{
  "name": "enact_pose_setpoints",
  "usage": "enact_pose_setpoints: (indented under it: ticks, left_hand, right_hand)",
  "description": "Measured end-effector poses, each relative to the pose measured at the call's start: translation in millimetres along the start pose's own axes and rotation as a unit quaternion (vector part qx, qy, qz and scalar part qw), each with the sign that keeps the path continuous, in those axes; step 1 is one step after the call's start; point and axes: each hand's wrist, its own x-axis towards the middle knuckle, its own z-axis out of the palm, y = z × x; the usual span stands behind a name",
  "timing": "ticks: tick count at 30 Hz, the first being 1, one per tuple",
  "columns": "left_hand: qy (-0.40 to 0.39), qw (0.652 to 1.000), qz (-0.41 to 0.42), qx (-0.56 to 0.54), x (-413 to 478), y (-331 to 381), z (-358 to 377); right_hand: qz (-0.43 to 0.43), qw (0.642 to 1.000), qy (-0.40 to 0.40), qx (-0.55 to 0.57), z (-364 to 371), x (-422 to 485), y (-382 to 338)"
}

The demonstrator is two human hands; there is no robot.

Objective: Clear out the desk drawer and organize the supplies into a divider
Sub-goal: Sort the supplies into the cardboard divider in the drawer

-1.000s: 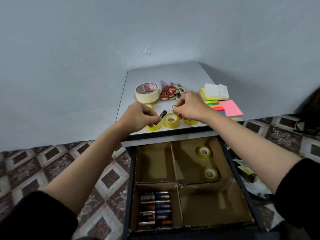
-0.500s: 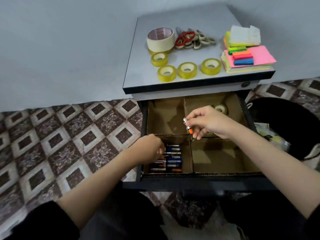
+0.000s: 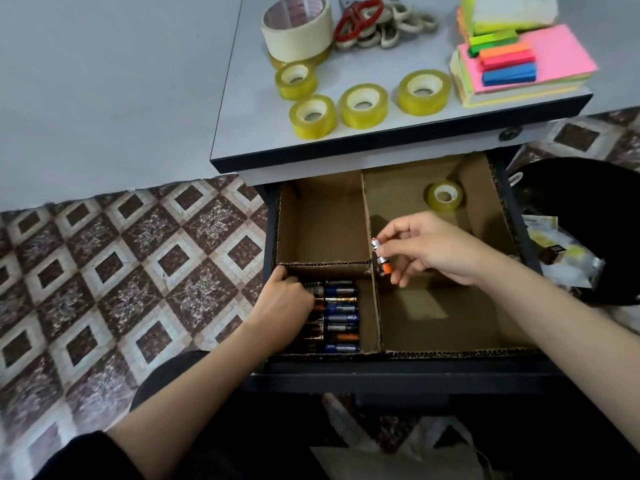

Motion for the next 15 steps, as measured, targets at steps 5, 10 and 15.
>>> enact_pose_setpoints:
  ticks: [5, 10, 15]
  left_hand:
    - [0.012, 1.0, -0.006, -0.005, -2.3, 0.9, -0.3]
    - [0.016, 1.0, -0.006, -0.005, -3.5, 1.8, -2.0]
    - [0.036, 0.999, 0.009, -0.002, -3.6, -0.1, 1.9]
  right_hand:
    - [0.005, 1.0, -0.007, -0.001, 1.1, -2.4, 3.1]
    - [0.01, 1.0, -0.004, 0.006, 0.4, -3.5, 2.8]
    - [0.016, 1.0, -0.003, 0.008, 0.8, -3.9, 1.4]
